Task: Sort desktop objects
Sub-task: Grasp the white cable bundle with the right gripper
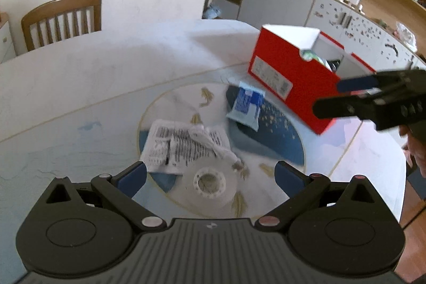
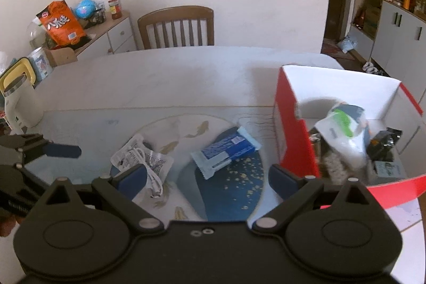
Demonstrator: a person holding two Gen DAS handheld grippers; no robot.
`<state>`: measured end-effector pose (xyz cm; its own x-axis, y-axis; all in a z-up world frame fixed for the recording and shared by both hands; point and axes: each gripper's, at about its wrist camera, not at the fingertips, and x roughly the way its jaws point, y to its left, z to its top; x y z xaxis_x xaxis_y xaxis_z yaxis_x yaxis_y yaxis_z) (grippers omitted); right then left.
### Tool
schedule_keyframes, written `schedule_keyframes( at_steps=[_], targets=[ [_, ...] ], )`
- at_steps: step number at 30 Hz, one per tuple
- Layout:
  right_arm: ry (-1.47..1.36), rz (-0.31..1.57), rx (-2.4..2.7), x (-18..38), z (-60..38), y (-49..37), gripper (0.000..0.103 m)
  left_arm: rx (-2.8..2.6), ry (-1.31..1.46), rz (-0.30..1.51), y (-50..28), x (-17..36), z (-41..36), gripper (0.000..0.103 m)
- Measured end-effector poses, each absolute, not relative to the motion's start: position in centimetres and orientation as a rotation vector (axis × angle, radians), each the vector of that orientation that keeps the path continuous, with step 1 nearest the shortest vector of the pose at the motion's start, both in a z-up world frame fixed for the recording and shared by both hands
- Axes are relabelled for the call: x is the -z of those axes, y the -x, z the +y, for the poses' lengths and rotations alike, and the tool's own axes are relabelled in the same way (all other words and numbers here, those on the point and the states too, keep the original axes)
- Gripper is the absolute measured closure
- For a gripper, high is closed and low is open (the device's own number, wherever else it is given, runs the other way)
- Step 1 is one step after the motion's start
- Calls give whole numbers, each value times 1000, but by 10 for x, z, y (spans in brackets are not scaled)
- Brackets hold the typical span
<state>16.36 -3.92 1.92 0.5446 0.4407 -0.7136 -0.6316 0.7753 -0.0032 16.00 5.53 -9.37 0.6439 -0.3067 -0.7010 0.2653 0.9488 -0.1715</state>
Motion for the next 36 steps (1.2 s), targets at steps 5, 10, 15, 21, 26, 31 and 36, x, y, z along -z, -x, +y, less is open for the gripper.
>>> schedule_keyframes(
  at_steps=[5,10,15,21,26,31,36],
  targets=[
    [289,775,-661,-6,-24,-166,8,342,2,786,-155,105,48,0],
    [292,807,-676,10,-10,-168,14,361,-11,766,-156,119,44,0],
    [305,838,-713,24,12,-167,21,363,-20,762,-157,133,41,0],
    [335,861,-742,36,36,-172,32,362,-35,775,-159,143,40,1],
    [341,883,-744,46,47,-181,47,359,-23,771,-160,145,44,8],
    [355,887,-761,48,52,-183,62,349,-45,771,-163,147,41,17],
    [360,884,-778,49,54,-181,69,348,-67,758,-162,147,38,25]
  ],
)
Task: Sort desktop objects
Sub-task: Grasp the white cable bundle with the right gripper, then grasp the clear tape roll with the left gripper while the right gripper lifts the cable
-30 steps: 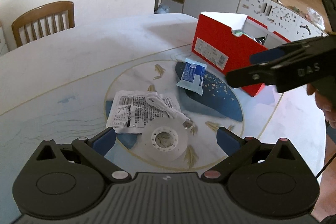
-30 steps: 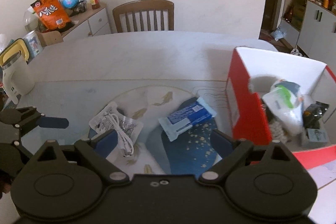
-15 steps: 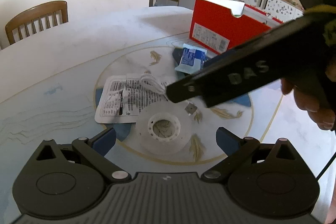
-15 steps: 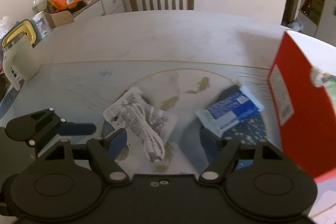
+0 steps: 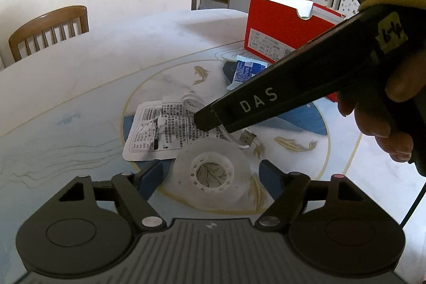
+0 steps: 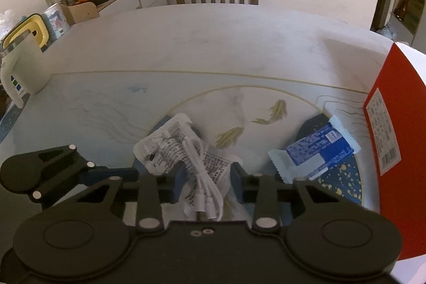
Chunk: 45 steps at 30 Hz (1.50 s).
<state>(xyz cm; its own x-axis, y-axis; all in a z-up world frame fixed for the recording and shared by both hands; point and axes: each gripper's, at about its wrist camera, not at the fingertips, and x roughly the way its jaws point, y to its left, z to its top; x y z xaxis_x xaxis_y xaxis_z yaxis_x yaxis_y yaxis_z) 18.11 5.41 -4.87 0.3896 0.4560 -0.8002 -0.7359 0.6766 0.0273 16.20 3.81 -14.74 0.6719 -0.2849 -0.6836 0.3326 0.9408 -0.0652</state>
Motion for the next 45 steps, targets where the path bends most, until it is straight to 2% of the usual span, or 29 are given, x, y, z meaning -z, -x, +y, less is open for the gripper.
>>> schedule_keyframes(
  at_steps=[2,6,8,12,26,45],
  targets=[
    [358,887,-787,49,54,-182,71,349,-75,754,-161,148,38,28],
    [351,894,-808,48,57,-182,83,347,-81,749,-160,148,38,33],
    [348,896,-816,47,57,-182,87,339,-84,744,-159,147,39,44],
    [350,891,-802,46,55,-182,93,335,-92,748,-160,147,37,44],
    [329,877,-775,35,41,-177,93,350,-81,750,-155,136,33,45],
    [287,848,-752,7,-5,-159,94,361,-42,728,-140,92,23,45]
  ],
)
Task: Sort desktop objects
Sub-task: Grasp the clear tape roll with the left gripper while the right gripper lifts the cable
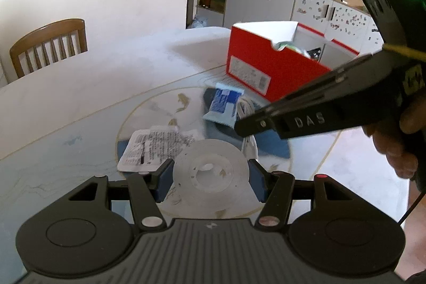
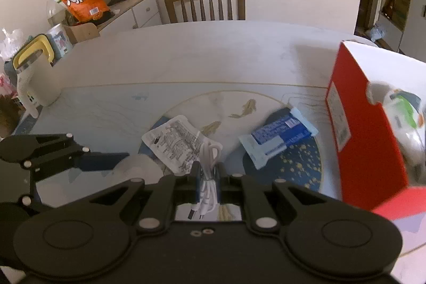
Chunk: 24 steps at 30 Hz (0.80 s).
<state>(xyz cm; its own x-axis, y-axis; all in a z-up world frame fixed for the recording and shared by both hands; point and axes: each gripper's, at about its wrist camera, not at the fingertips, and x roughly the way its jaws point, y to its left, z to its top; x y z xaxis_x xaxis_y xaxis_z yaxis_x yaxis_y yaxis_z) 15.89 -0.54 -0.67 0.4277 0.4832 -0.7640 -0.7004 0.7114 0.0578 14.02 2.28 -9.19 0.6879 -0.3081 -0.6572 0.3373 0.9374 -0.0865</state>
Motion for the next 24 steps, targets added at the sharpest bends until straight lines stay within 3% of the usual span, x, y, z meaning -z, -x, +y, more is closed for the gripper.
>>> schedule_keyframes(
  at_steps=[24],
  targets=[
    [176,801,-711,-57,-89,-154,94,439,-33,669,-146,30,-29,45]
  ],
)
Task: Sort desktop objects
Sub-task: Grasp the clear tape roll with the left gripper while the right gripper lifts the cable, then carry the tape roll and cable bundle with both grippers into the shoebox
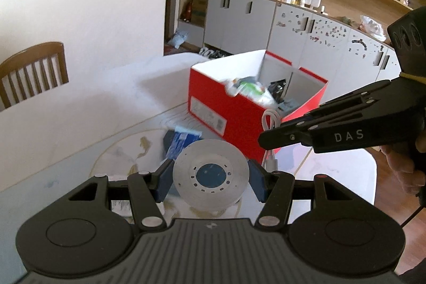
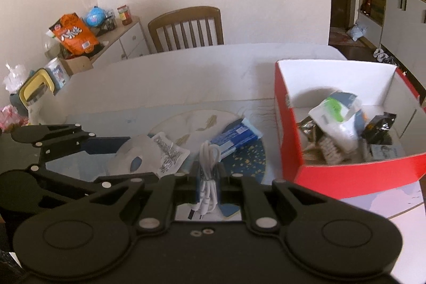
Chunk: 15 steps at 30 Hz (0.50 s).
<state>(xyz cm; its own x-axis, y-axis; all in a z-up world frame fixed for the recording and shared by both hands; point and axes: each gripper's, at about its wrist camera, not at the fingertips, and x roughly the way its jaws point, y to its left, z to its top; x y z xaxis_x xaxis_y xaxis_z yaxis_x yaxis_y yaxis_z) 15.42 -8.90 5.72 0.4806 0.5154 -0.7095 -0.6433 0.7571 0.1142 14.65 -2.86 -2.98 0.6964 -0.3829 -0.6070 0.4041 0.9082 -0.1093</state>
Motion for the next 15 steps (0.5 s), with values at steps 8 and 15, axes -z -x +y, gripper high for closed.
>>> schedule_keyframes(
  at_steps=[8,15],
  targets=[
    [151,774,-702,-76,-116,-164,94,462,-42,627,-152,9,-53,45],
    [129,751,-689,-86,-141,-178,94,475,-58,607,-159,1,-76,45]
  ],
)
